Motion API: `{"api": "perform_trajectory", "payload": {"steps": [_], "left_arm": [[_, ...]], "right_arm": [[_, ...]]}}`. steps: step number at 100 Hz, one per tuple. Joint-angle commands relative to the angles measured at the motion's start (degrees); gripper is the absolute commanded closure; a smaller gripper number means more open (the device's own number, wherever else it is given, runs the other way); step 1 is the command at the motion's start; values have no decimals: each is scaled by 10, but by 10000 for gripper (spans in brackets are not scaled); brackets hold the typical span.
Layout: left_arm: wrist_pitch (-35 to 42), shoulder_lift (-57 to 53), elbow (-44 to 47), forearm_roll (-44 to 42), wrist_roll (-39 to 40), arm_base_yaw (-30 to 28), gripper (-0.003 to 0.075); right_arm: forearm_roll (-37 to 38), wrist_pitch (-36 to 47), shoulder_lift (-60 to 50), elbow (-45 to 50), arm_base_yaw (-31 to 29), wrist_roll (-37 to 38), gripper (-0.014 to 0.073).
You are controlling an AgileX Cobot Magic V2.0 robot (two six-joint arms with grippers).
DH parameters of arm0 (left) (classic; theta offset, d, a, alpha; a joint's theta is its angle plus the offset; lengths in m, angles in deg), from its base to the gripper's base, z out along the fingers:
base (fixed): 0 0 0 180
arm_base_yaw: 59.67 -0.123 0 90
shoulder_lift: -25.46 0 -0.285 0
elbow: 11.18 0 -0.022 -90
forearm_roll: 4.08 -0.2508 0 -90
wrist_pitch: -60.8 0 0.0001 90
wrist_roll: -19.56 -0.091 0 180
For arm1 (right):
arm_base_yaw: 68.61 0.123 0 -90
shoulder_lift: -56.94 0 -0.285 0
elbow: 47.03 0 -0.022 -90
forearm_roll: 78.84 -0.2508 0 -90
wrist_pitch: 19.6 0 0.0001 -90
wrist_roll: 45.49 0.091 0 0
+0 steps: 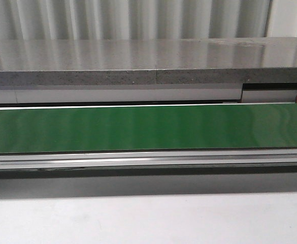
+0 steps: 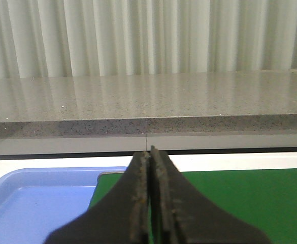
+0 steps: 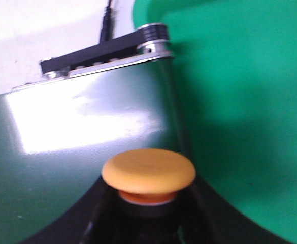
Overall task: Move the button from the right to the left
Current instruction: 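Lower the button onto the belt end and open the right gripper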
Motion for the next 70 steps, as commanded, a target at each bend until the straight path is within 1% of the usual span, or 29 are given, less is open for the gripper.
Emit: {"api": "perform_trajectory", "payload": {"steps": [1, 14, 34, 41, 48, 53, 58, 63, 70], "left_arm": [[45, -21, 14, 2, 3, 4, 740], [45, -21, 14, 2, 3, 4, 740], [45, -21, 14, 2, 3, 4, 740], [45, -21, 14, 2, 3, 4, 740], [45, -21, 14, 2, 3, 4, 740], [45, -21, 14, 2, 3, 4, 740], [45, -21, 14, 2, 3, 4, 740], [45, -21, 14, 2, 3, 4, 740], [45, -21, 14, 2, 3, 4, 740]], "right_arm": [[-8, 14, -10, -13, 20, -4, 377], [-8, 10, 11, -13, 34, -4, 377], [-8, 12, 43, -13, 36, -4, 377], [-8, 14, 46, -13, 36, -4, 353], [-8, 15, 46, -13, 37, -5, 276], [-8, 17, 46, -13, 37, -6, 196], [-8, 17, 46, -13, 37, -7, 99], [-8, 19, 46, -13, 37, -10, 27], [-9, 25, 46, -13, 37, -13, -36]]}}
